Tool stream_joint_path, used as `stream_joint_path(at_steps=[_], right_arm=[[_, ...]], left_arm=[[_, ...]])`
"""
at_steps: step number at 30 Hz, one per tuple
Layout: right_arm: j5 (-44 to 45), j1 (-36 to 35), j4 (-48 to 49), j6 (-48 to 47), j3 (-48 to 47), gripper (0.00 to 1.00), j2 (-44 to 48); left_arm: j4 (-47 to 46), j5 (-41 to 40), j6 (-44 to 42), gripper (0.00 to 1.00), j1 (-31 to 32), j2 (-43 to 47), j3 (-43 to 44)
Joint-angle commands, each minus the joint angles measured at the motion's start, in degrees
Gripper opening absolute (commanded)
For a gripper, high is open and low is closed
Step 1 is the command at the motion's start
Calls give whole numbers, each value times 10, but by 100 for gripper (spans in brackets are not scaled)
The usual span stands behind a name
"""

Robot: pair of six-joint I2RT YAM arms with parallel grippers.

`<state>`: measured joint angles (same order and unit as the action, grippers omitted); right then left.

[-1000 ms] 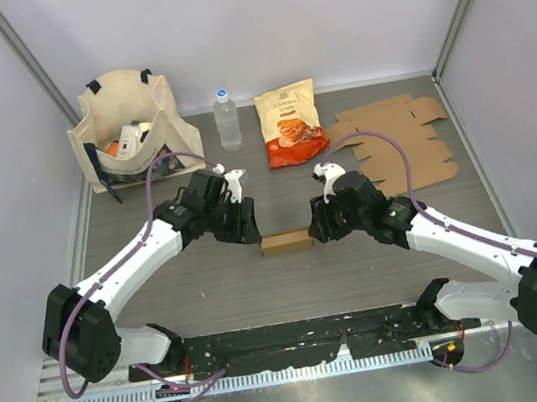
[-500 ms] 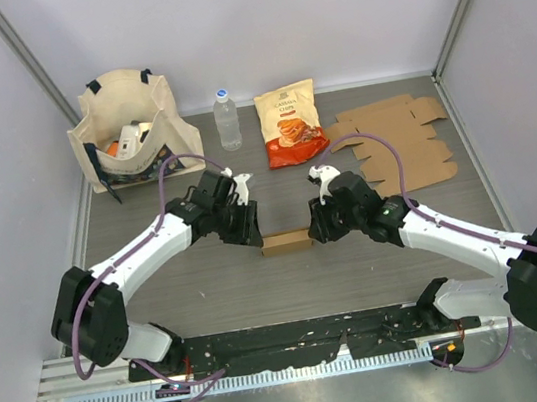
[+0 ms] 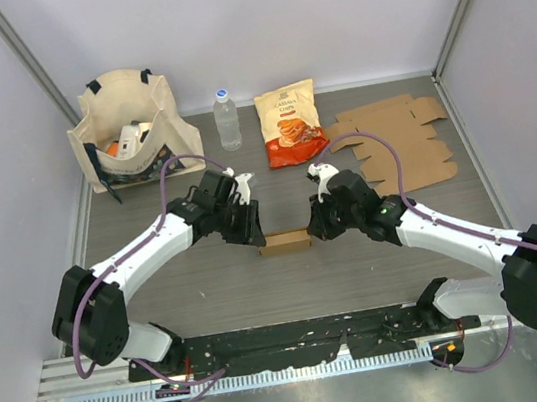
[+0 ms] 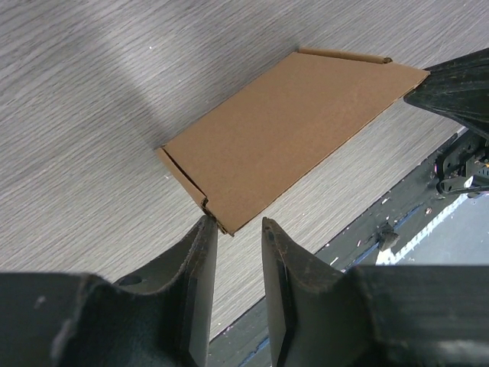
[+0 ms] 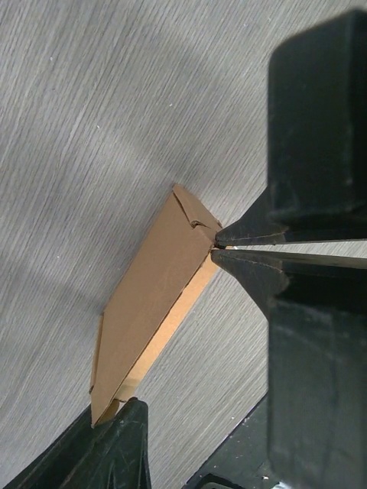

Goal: Fold the paper box

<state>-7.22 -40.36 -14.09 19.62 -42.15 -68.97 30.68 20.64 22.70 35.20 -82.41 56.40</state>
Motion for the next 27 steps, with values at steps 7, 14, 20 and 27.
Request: stream_joint_path(at_steps=[7, 14, 20, 27], right_arm=[[-2, 0, 29, 14, -9, 6, -7], [9, 0, 22, 9, -8, 1, -6], [5, 1, 20, 8, -9, 1, -6], [0, 0, 34, 8, -4, 1, -6]], left_arm=[[-11, 19, 22, 30, 6, 8, 25], [6, 5, 30, 40, 6, 23, 37], [23, -11, 27, 32, 7, 18, 48], [24, -37, 20, 15, 14, 9, 34]])
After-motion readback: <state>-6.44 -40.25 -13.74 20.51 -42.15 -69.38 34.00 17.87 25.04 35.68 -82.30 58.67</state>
